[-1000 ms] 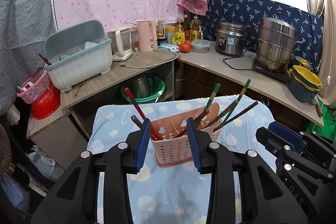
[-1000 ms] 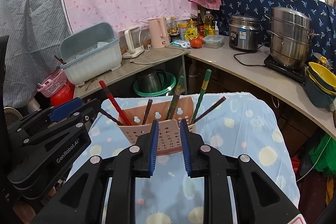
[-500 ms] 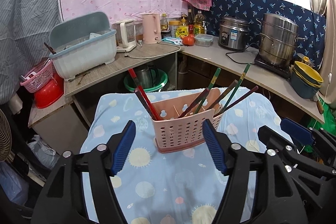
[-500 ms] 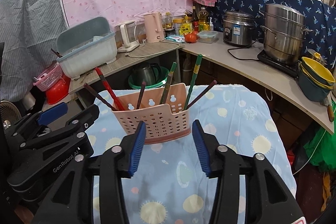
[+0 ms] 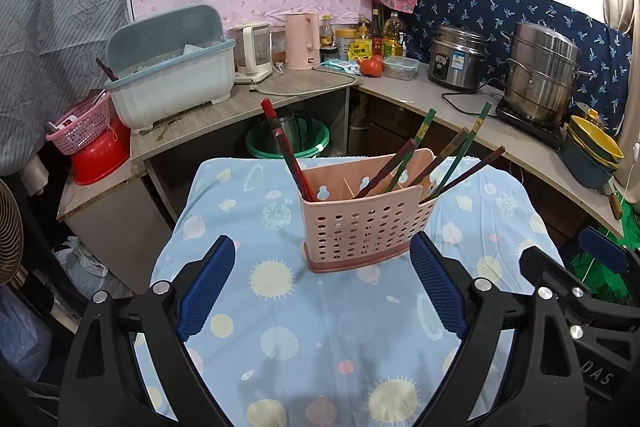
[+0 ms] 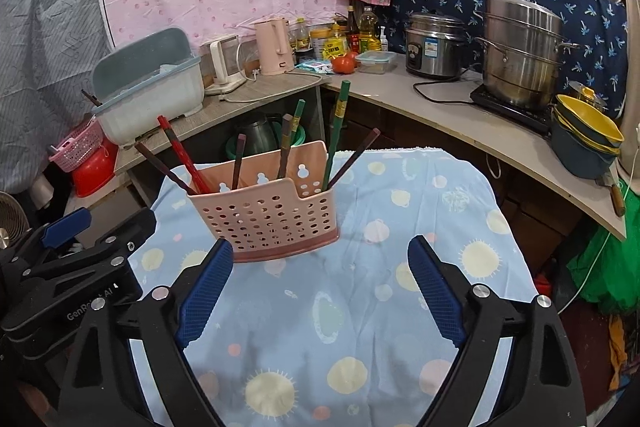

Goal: Organize utensils

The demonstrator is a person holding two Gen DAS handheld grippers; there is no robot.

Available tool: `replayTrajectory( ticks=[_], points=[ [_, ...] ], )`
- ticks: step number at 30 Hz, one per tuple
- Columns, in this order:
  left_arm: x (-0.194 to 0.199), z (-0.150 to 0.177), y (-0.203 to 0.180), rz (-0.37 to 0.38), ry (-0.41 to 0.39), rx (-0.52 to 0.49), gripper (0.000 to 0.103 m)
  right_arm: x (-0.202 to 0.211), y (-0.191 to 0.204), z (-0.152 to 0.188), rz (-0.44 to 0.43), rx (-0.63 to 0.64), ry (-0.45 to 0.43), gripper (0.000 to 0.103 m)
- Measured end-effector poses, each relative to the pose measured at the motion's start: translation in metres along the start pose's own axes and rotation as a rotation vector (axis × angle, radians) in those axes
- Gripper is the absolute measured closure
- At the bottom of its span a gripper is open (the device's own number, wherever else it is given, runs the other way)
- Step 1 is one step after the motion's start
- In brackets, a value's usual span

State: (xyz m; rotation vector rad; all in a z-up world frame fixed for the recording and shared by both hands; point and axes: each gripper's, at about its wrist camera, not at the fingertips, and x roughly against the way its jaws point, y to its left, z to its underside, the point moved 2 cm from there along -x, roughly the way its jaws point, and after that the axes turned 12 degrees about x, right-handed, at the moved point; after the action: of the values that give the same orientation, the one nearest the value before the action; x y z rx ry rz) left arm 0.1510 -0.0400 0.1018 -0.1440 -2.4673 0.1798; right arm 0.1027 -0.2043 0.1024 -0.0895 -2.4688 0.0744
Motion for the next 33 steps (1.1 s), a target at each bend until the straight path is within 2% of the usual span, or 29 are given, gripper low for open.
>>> replayTrajectory(
  ticks=[33],
  points=[
    [-0.004,0.013,0.0,-0.018,0.023,0.008,0.014,-0.004,0.003,0.013,-0.002,0.006,0.026,0.016]
  ],
)
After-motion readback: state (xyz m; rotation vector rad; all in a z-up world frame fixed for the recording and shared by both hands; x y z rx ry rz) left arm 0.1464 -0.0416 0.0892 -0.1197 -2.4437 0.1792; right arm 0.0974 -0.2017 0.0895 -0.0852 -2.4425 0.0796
